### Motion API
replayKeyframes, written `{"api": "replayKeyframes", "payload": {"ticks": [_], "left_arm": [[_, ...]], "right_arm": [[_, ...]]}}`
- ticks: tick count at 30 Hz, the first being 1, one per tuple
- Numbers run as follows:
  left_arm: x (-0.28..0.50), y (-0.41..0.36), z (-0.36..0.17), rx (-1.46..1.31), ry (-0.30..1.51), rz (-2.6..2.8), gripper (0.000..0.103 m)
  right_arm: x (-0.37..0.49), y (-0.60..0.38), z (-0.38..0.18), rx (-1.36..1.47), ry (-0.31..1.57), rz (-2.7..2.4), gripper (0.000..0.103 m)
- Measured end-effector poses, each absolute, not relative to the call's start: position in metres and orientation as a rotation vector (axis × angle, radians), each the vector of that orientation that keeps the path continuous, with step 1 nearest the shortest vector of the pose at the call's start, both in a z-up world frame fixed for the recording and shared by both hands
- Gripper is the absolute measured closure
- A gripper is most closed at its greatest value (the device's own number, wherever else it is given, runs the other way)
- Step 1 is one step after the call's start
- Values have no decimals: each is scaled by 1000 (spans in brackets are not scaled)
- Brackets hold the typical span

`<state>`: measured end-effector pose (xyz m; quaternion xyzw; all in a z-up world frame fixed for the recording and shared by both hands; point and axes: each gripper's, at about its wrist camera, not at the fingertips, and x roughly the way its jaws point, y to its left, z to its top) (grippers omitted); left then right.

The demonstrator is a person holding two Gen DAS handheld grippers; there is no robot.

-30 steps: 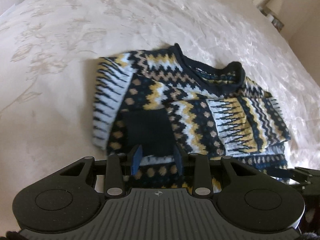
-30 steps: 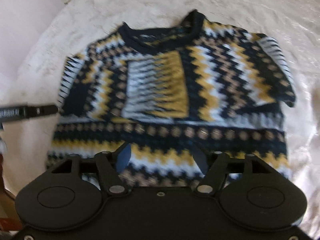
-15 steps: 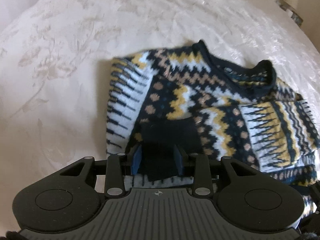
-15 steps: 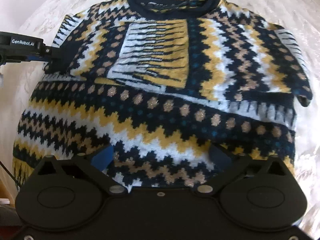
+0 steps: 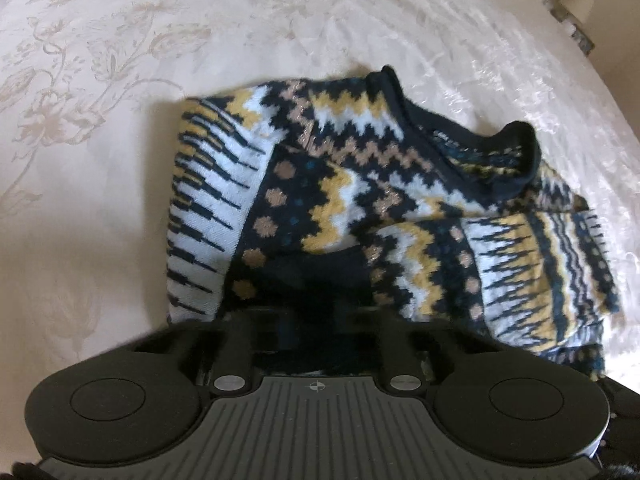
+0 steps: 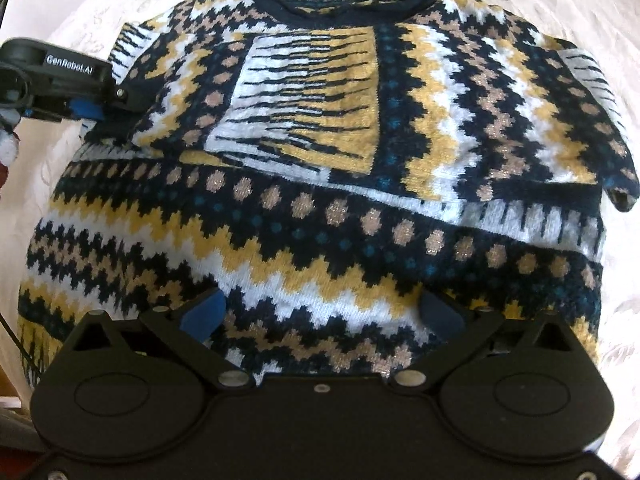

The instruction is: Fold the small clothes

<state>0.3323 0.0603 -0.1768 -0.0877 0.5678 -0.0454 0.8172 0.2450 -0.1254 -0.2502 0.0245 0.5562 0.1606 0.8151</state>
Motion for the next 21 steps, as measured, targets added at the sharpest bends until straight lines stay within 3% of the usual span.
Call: {"api": "replayKeyframes", "payload": {"ticks": [2, 6, 14, 21], "left_arm": [[329, 60, -165, -204, 1172, -96, 98], [325, 59, -120, -250, 1051, -126, 98], [333, 57, -43, -279, 835, -197, 98], [334, 78, -64, -275, 893, -102, 98]], "right_arm": [[246, -131, -245, 90, 1189, 346, 3], [245, -153, -228, 199, 1167, 332, 25], [237, -201, -191, 329, 1028, 224, 25], [250, -236, -173, 353, 937, 121, 24]]}}
